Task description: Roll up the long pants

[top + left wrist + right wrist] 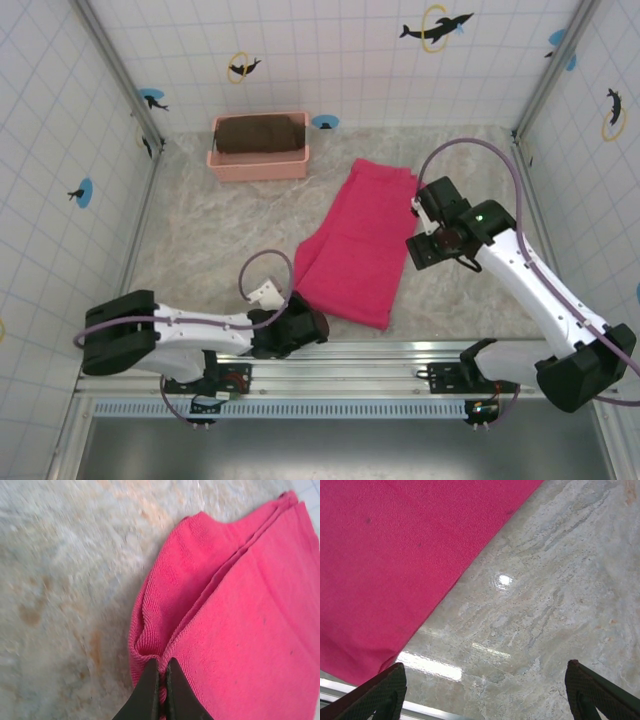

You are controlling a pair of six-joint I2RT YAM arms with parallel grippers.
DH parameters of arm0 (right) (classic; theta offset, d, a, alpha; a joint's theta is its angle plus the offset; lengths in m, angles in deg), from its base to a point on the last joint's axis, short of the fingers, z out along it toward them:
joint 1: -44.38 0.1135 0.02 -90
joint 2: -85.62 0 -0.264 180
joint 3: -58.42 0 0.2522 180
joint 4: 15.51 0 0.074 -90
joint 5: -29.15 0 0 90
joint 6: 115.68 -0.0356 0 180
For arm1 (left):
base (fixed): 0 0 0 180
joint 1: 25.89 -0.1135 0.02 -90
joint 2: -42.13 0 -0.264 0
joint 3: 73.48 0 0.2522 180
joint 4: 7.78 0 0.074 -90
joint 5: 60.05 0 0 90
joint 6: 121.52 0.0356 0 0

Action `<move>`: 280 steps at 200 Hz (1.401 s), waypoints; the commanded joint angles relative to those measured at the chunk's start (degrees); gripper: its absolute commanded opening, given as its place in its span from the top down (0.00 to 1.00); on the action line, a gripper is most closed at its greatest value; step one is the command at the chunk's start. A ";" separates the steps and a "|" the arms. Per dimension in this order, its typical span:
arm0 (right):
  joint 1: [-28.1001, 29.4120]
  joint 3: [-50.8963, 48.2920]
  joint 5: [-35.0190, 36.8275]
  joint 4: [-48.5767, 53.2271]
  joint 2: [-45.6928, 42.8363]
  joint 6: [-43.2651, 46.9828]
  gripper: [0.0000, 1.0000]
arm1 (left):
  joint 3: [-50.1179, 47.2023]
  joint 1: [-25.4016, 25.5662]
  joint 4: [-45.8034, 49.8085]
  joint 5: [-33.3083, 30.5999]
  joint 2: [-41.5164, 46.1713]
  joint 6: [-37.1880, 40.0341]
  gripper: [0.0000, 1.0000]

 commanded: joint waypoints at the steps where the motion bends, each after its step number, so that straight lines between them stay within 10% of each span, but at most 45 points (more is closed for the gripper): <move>1: 2.23 -0.94 -1.06 -2.07 0.02 -1.48 0.15 | 0.88 -3.51 11.61 1.59 4.23 -23.08 1.00; 95: 12.90 -3.20 4.18 -7.14 4.43 -9.04 0.15 | 4.87 -29.85 7.93 23.35 6.07 12.87 1.00; 198: 40.25 -8.18 26.93 -12.98 8.78 -18.40 0.13 | 14.43 -34.55 17.30 31.61 2.56 17.08 1.00; 280: 58.39 6.28 45.60 -4.43 34.08 -29.43 0.02 | 20.95 -38.49 22.26 34.60 -1.43 20.03 1.00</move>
